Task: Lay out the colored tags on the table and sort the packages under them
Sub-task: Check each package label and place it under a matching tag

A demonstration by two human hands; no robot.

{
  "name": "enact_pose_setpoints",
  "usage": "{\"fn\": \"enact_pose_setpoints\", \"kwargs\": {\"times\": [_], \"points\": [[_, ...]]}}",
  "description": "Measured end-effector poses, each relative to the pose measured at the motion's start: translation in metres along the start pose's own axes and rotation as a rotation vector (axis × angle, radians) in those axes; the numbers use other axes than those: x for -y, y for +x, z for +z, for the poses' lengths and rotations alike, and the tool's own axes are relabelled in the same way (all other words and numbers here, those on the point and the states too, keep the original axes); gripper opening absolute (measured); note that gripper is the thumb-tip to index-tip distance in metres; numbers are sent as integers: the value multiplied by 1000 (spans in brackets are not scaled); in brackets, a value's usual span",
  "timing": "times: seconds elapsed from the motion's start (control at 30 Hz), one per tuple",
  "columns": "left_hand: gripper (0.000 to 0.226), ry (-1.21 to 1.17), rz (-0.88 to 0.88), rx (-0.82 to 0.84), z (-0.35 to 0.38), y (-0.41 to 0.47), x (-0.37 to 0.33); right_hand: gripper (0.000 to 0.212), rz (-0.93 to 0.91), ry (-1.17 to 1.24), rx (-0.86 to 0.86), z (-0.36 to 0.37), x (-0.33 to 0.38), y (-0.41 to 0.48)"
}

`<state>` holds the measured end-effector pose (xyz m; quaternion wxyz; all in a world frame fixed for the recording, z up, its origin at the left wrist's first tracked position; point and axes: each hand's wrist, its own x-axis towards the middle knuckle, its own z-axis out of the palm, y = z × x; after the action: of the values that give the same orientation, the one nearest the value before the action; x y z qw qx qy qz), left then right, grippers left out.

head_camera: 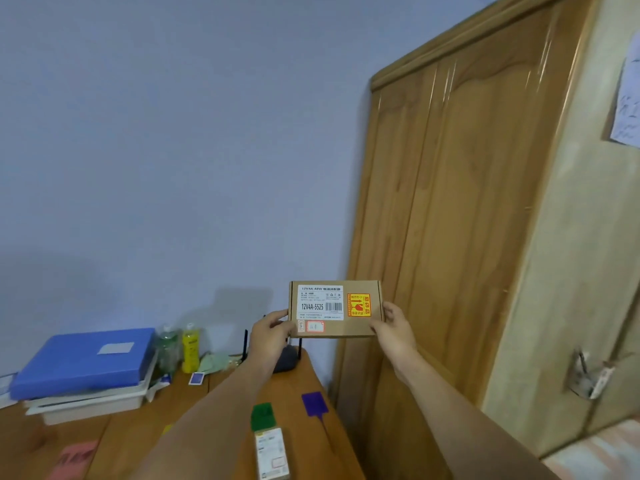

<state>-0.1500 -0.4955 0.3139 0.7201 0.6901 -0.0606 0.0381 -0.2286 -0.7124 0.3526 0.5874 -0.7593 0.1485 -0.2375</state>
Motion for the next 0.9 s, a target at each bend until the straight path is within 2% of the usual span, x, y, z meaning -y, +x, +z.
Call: {"fn": "enact_pose_setpoints", "kwargs": {"times": [0.23, 0.53, 0.7, 0.9], "points": [[25, 115, -114, 26, 74, 23, 44, 62, 108, -50, 47, -40, -78, 63], [22, 210, -303, -98, 114, 49, 141, 45, 190, -130, 251, -31, -176, 142], [36, 227, -419, -133, 135, 68, 195, 36, 269, -183, 324, -19, -234, 181], [46, 237, -575, -214, 153, 79, 266, 38, 364, -187, 406, 4, -304, 207]]}}
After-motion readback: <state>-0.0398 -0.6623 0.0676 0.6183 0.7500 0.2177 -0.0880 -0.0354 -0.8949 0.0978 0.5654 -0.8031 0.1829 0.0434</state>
